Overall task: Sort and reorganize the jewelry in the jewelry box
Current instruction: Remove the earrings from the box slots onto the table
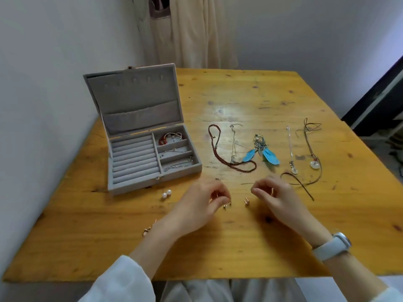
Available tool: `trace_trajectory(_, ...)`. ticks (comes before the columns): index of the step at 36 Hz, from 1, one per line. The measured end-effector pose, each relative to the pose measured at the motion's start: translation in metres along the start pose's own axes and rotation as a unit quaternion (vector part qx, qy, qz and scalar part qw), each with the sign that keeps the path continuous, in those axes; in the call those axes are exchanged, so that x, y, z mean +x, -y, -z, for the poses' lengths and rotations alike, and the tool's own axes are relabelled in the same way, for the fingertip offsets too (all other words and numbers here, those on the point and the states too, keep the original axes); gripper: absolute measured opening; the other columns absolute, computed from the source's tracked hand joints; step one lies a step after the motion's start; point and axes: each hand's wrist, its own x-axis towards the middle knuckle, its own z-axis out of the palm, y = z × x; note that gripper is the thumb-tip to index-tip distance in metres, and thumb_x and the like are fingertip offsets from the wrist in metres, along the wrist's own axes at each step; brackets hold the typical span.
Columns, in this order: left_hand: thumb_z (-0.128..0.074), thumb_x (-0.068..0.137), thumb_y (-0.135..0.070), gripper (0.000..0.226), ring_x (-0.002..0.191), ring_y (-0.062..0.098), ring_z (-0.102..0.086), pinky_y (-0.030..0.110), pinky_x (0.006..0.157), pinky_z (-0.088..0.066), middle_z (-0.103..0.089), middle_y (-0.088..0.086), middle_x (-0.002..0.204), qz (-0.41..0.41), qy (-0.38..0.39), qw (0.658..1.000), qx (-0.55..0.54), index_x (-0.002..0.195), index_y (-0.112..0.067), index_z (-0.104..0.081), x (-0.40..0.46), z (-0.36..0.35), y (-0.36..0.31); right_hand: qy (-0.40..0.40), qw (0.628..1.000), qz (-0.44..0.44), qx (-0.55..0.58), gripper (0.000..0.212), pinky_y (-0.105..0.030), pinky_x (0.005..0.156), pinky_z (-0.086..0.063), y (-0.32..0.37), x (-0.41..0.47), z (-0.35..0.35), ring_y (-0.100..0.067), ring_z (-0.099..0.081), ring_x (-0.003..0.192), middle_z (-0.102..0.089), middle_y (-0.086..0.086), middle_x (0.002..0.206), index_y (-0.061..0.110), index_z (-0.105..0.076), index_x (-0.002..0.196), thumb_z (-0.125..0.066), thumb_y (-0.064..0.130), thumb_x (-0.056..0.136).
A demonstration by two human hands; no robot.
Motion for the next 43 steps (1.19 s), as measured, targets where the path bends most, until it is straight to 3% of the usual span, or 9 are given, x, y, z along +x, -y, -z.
trace_trajectory(3,-0.059,0.088,-0.019,0.007,0.081,0.001,-0.051,0.018,0.078,-0.045,-0.053,-0.017,0.083,-0.018,0.017,0.999,0.024,0.091,-0.025,-0.062,0.015,-0.013,-0.011,-0.013,0.999,0.006,-0.038,0.01,-0.014,0.07,-0.037,-0.008,-0.012,0.005,-0.004,-0.048,0.074,-0.053,0.006,0.079,0.022,-0.063,0.08,-0.064,0.012,0.082)
trace_trajectory(5,-0.059,0.088,-0.018,0.009,0.083,0.002,-0.05,0.021,0.08,-0.046,-0.053,-0.015,0.086,-0.029,0.021,0.998,0.05,0.095,-0.022,-0.064,0.025,-0.019,-0.016,-0.032,0.997,0.006,-0.075,0.005,-0.025,0.076,-0.038,-0.015,-0.017,0.007,-0.005,-0.047,0.075,-0.052,0.01,0.078,0.019,-0.066,0.081,-0.065,0.013,0.082)
trace_trajectory(7,-0.058,0.089,-0.017,0.011,0.086,0.005,-0.05,0.024,0.081,-0.047,-0.056,-0.011,0.09,-0.029,0.034,0.997,0.07,0.097,-0.022,-0.064,0.035,-0.025,-0.021,-0.051,0.993,0.004,-0.106,0.003,-0.035,0.079,-0.041,-0.022,-0.02,0.01,-0.011,-0.047,0.08,-0.054,0.009,0.078,0.017,-0.068,0.081,-0.066,0.013,0.081)
trace_trajectory(10,-0.056,0.09,-0.016,0.013,0.092,0.01,-0.052,0.029,0.084,-0.047,-0.062,-0.004,0.1,-0.02,0.05,0.993,0.1,0.1,-0.021,-0.064,0.048,-0.034,-0.025,-0.072,0.989,0.017,-0.13,0.004,-0.039,0.079,-0.042,-0.03,-0.022,0.011,-0.015,-0.047,0.082,-0.057,0.005,0.079,0.016,-0.069,0.082,-0.068,0.012,0.079)
trace_trajectory(23,-0.062,0.086,-0.023,0.011,0.097,0.009,-0.042,0.031,0.086,-0.042,-0.06,-0.007,0.096,-0.015,0.027,0.993,0.116,0.094,-0.024,-0.069,0.062,-0.056,-0.024,-0.098,0.986,0.028,-0.128,0.003,-0.029,0.078,-0.036,-0.038,-0.022,0.006,-0.011,-0.043,0.082,-0.06,0.002,0.081,0.016,-0.067,0.083,-0.065,0.015,0.081)
trace_trajectory(37,-0.063,0.085,-0.02,0.021,0.089,0.003,-0.042,0.021,0.078,-0.037,-0.054,-0.018,0.089,0.002,-0.02,0.996,0.085,0.104,-0.027,-0.057,0.059,-0.052,-0.015,-0.082,0.989,0.013,-0.121,0.011,-0.025,0.078,-0.025,-0.033,-0.021,0.006,-0.007,-0.04,0.086,-0.054,0.009,0.084,0.025,-0.067,0.095,-0.06,0.026,0.086)
trace_trajectory(40,-0.061,0.087,-0.021,0.021,0.09,0.002,-0.044,0.017,0.079,-0.036,-0.053,-0.017,0.094,-0.006,-0.036,0.995,0.092,0.107,-0.026,-0.058,0.056,-0.047,-0.011,-0.077,0.99,0.003,-0.114,0.012,-0.026,0.081,-0.027,-0.03,-0.019,0.006,-0.006,-0.042,0.088,-0.055,0.01,0.087,0.024,-0.066,0.097,-0.058,0.025,0.087)
trace_trajectory(43,-0.06,0.088,-0.023,0.021,0.094,0.004,-0.048,0.023,0.086,-0.042,-0.055,-0.014,0.1,-0.013,-0.062,0.994,0.088,0.108,-0.024,-0.059,0.053,-0.037,-0.01,-0.078,0.992,-0.005,-0.096,0.013,-0.029,0.084,-0.034,-0.024,-0.013,0.007,-0.007,-0.045,0.088,-0.057,0.009,0.087,0.023,-0.066,0.097,-0.057,0.02,0.088)
